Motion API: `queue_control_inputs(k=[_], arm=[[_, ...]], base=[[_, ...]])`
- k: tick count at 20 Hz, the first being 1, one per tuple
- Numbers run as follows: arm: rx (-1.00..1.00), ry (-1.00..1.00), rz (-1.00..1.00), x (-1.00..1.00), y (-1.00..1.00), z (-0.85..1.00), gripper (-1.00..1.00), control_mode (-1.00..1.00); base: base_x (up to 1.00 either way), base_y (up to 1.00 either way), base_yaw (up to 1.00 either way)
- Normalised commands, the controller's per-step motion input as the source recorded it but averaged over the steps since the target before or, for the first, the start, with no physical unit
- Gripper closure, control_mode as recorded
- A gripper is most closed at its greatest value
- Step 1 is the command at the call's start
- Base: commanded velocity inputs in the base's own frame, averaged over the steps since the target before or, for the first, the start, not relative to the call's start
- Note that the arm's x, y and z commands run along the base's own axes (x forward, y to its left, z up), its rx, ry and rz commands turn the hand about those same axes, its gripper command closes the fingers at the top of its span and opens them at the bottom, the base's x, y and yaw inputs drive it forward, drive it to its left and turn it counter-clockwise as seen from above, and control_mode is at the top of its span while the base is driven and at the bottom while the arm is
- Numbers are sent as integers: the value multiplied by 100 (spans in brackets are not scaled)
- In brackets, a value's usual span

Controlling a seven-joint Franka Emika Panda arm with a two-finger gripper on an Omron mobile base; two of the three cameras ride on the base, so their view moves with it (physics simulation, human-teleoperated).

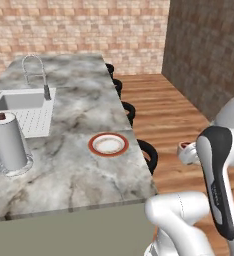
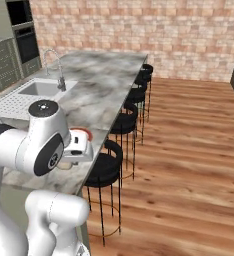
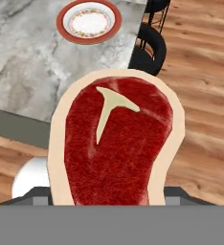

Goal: Take the steak from the fridge and place it on the digital scale on the counter by the fridge. Wait a few seconds for a reading, then move it to the plate on the dining counter.

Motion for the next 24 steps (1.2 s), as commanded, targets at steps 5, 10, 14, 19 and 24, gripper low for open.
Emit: queue_control_inputs(k=[5,10,14,19,24], arm=[[0,4,17,62,2,0,100,-100],[0,5,20,98,32,0,100,-100],[0,6,19,100,56,-1,100,-100],[0,16,17,100,47,-33,100,-100],[0,17,11,95,32,-53,100,-100]], base=[[0,0,0],[0,0,0],[0,0,0],[0,0,0],[0,0,0]])
